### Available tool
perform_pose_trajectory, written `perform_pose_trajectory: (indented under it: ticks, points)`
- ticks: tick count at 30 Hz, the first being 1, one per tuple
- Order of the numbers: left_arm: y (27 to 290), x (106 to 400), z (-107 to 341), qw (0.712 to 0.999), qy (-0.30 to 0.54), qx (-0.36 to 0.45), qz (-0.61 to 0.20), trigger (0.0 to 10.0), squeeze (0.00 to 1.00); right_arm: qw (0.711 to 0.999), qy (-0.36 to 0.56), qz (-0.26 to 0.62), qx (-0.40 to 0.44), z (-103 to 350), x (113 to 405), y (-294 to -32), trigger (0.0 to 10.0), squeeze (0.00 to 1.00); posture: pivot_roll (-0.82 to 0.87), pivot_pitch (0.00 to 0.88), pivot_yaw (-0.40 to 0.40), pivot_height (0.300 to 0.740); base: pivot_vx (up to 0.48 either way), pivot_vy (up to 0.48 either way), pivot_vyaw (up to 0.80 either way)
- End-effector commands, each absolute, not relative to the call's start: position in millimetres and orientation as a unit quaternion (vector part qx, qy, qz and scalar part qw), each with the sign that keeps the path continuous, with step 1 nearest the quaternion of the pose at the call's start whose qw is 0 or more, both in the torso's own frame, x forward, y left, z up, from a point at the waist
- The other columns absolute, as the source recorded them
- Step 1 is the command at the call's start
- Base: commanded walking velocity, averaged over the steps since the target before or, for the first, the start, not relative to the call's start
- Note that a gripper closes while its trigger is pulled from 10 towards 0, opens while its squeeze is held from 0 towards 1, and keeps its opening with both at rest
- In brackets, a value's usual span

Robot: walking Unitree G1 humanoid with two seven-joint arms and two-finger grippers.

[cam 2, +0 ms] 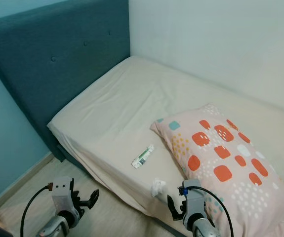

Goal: Clean up the room

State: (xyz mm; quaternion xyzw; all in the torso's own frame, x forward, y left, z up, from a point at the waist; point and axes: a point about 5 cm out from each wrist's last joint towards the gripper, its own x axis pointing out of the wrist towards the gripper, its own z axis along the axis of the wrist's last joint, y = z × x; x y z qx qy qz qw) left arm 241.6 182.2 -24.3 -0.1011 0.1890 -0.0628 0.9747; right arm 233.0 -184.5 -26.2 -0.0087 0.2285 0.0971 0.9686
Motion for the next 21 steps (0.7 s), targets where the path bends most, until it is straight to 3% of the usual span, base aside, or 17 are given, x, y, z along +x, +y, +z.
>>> perform_pose_trajectory:
  ticks: [1,21]
  points:
    - [177.2,237.1,-29.3,0.972,0.200,-0.104,-0.065,10.0,0.00,0.967,0.234,0.102,-0.013,-28.3,231.0,-183.9,10.0,0.00,-0.10,0.132,-0.062,0.740,0.000,0.000,0.00]
    - [177.2,237.8,-28.7,0.972,0.198,-0.107,-0.062,10.0,0.00,0.968,0.231,0.101,-0.011,-27.2,232.2,-184.8,10.0,0.00,-0.10,0.147,-0.063,0.740,0.000,0.000,0.00]
